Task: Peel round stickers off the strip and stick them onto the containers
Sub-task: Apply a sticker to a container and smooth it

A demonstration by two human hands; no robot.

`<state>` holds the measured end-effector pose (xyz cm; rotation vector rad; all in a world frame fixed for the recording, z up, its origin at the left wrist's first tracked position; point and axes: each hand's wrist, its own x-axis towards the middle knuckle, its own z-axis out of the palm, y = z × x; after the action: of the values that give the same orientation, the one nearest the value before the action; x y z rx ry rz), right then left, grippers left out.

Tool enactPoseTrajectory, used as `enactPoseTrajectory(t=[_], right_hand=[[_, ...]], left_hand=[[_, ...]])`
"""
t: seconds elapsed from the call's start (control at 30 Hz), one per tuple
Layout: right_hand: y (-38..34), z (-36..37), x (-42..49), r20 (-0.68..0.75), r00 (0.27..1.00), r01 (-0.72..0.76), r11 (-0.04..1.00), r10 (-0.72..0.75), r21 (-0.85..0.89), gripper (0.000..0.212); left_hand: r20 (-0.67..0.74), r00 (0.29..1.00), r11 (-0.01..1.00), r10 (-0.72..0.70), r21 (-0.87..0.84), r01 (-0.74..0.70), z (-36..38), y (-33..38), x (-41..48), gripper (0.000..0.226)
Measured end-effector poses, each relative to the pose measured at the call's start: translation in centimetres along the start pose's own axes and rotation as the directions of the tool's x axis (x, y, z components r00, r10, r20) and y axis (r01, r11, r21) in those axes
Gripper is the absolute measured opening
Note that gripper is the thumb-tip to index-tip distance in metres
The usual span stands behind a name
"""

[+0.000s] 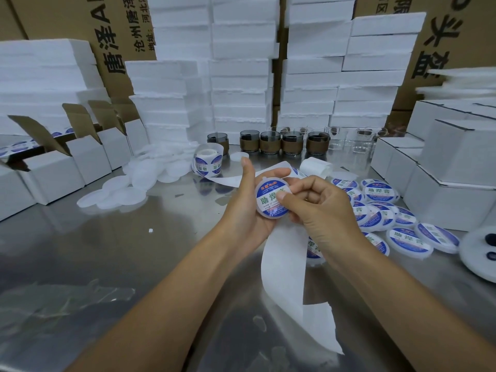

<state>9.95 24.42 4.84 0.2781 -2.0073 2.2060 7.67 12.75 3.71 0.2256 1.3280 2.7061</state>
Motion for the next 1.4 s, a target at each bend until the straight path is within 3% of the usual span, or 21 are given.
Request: enactPoseTrajectory(t=[0.37,0.53,0.63,0.77,0.97,1.03,1.13,1.2,1.3,1.4], right_hand=[[0.2,0.1,0.0,-0.056,0.998,0.028,0.996,-0.032,-0.080,0.015],[0.4,0.2,0.0,-0.088,0.993,0.063,0.987,-0.077,-0.147,0.016],[0.4,0.2,0.0,-0.119,0.988,0.075,0.984,-0.095,-0.159,0.017],[0.9,0.2,0.0,-0.138,0.972,0.140,0.939,-0.191,-0.313,0.015],[1.2,0.2,0.2,-0.124,0.971,0.143,0.909,-0.206,-0.391,0.010],[1.3,0.1,0.0,-0.084,0.954,0.204,0.830,-0.287,-0.518,0.010],[1.3,-0.2,-0.4,0.074,0.914,0.315,0.582,-0.399,-0.749,0.015],[1.3,-0.4,-0.4,0.099,0.906,0.319,0.512,-0.411,-0.798,0.019],[1.3,-0.5,-0.2,0.034,0.922,0.265,0.562,-0.386,-0.784,0.027],[1.1,-0.3,0.0,-0.052,0.959,0.202,0.796,-0.280,-0.570,0.026]], left_hand=[[0.046,0.999,0.998,0.004,0.056,-0.007,0.3,0.0,0.0,0.071],[0.069,0.997,0.982,0.039,0.180,-0.050,0.5,0.0,-0.5,0.040],[0.124,0.991,0.984,0.042,0.169,-0.062,0.3,0.1,-0.7,0.021],[0.114,0.992,0.987,0.045,0.149,-0.062,0.2,0.0,-0.6,0.026],[0.085,0.996,0.981,0.037,0.187,-0.053,0.3,0.0,-0.6,0.026],[0.093,0.995,0.981,0.020,0.190,-0.037,0.4,-0.1,-0.6,0.026],[0.113,0.994,0.985,0.007,0.169,-0.026,0.5,0.0,-0.7,0.025],[0.117,0.993,0.991,0.017,0.127,-0.032,0.5,0.2,-0.8,0.023],[0.108,0.994,0.997,0.025,0.074,-0.034,0.4,0.5,-0.8,0.021],[0.106,0.994,0.995,0.023,0.089,-0.033,0.3,0.6,-0.8,0.021]])
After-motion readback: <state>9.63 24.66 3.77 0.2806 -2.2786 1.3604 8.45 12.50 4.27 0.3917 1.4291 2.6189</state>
